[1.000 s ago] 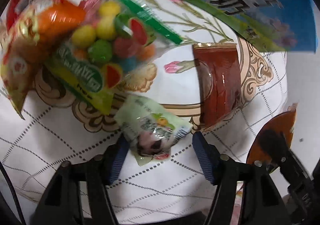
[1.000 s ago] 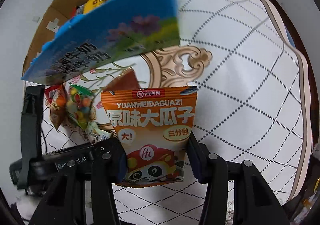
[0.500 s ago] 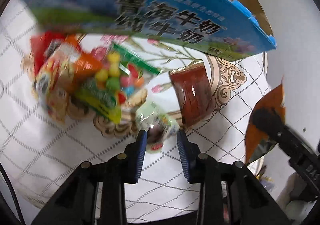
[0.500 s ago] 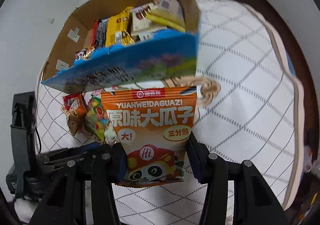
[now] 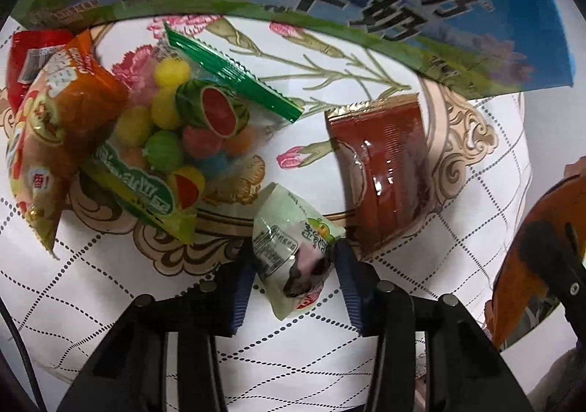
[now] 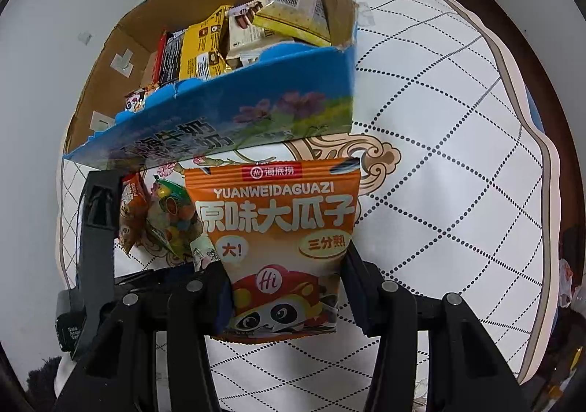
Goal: Organize snacks
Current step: 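Carry the white packet and orange seed bag into the box, open both tools, then grasp the watermelon candy bag with left tool while right grasps brown chocolate packet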
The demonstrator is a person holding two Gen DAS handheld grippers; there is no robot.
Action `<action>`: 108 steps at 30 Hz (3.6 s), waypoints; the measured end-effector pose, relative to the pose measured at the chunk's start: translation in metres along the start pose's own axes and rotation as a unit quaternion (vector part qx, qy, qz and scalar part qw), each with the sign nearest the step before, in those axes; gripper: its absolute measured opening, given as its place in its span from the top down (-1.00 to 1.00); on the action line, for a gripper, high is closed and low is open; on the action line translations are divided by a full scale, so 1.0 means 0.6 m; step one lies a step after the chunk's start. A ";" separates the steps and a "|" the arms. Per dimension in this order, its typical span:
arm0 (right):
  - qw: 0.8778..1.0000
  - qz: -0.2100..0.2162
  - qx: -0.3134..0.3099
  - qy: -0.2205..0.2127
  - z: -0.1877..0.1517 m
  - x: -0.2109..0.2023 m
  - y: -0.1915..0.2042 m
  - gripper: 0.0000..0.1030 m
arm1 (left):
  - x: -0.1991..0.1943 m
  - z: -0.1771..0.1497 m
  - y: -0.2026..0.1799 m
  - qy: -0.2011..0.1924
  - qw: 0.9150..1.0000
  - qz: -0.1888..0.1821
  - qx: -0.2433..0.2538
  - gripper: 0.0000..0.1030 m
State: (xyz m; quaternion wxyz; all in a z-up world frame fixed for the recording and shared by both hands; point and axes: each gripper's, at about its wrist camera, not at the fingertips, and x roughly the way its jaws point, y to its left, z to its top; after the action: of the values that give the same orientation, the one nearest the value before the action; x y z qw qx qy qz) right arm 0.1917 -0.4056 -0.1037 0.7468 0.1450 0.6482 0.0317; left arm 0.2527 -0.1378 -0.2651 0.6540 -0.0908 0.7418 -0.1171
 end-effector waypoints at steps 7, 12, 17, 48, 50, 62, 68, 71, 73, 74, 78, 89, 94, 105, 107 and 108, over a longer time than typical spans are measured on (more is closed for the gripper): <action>0.999 0.014 -0.006 -0.028 0.014 -0.044 0.011 -0.03 | -0.076 -0.016 -0.001 -0.032 0.999 -0.022 0.012 0.28; 0.998 0.042 -0.018 -0.053 0.045 -0.098 0.033 -0.03 | -0.208 -0.034 -0.003 -0.073 0.994 -0.073 0.025 0.28; 0.995 0.059 -0.032 -0.078 0.118 -0.135 0.059 -0.03 | -0.342 0.031 -0.009 -0.137 0.985 -0.097 0.048 0.28; 0.997 -0.038 -0.063 0.039 0.278 0.086 0.108 -0.84 | -0.238 0.266 0.050 -0.107 0.991 0.075 0.022 -0.62; 0.997 -0.045 -0.062 0.029 0.276 0.079 0.106 -0.84 | -0.245 0.256 0.049 -0.122 0.989 0.082 0.028 -0.62; 0.994 -0.073 -0.074 -0.033 0.248 0.004 0.106 -0.89 | -0.305 0.196 0.024 -0.195 0.974 0.100 0.064 -0.98; 0.991 -0.074 -0.073 -0.080 0.220 -0.054 0.108 -0.89 | -0.348 0.157 0.008 -0.243 0.962 0.099 0.075 -0.98; 0.990 -0.072 -0.072 -0.100 0.206 -0.085 0.110 -0.89 | -0.377 0.129 0.003 -0.268 0.955 0.100 0.077 -0.98; 0.988 -0.072 -0.072 -0.116 0.195 -0.106 0.113 -0.89 | -0.392 0.111 0.000 -0.285 0.950 0.101 0.078 -0.98; 0.987 -0.073 -0.072 -0.123 0.188 -0.118 0.114 -0.89 | -0.399 0.101 -0.002 -0.292 0.948 0.102 0.079 -0.98; 0.983 -0.071 -0.074 -0.153 0.158 -0.160 0.119 -0.89 | -0.426 0.062 -0.009 -0.319 0.939 0.100 0.085 -0.98; 0.970 -0.075 -0.090 -0.216 0.089 -0.248 0.142 -0.89 | -0.480 -0.031 -0.019 -0.373 0.918 0.099 0.095 -0.98; 0.979 -0.043 -0.065 -0.190 0.072 -0.238 0.122 -0.89 | -0.475 -0.050 -0.011 -0.374 0.917 0.101 0.092 -0.98; 0.999 -0.018 -0.031 -0.022 0.025 0.008 0.064 -0.81 | -0.285 -0.034 0.098 -0.224 0.965 0.130 0.052 -0.98; 0.999 -0.017 -0.033 0.004 0.023 0.056 0.060 -0.70 | -0.247 -0.026 0.094 -0.198 0.965 0.148 0.081 -0.98; 0.999 -0.016 -0.036 0.015 0.023 0.077 0.061 -0.70 | -0.234 -0.023 0.088 -0.191 0.964 0.158 0.096 -0.98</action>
State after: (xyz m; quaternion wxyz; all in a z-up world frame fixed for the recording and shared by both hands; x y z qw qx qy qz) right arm 0.2175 -0.3621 -0.1369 0.7420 0.1066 0.6603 0.0455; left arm 0.2578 -0.0464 -0.1457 0.7995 0.0700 0.5931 -0.0638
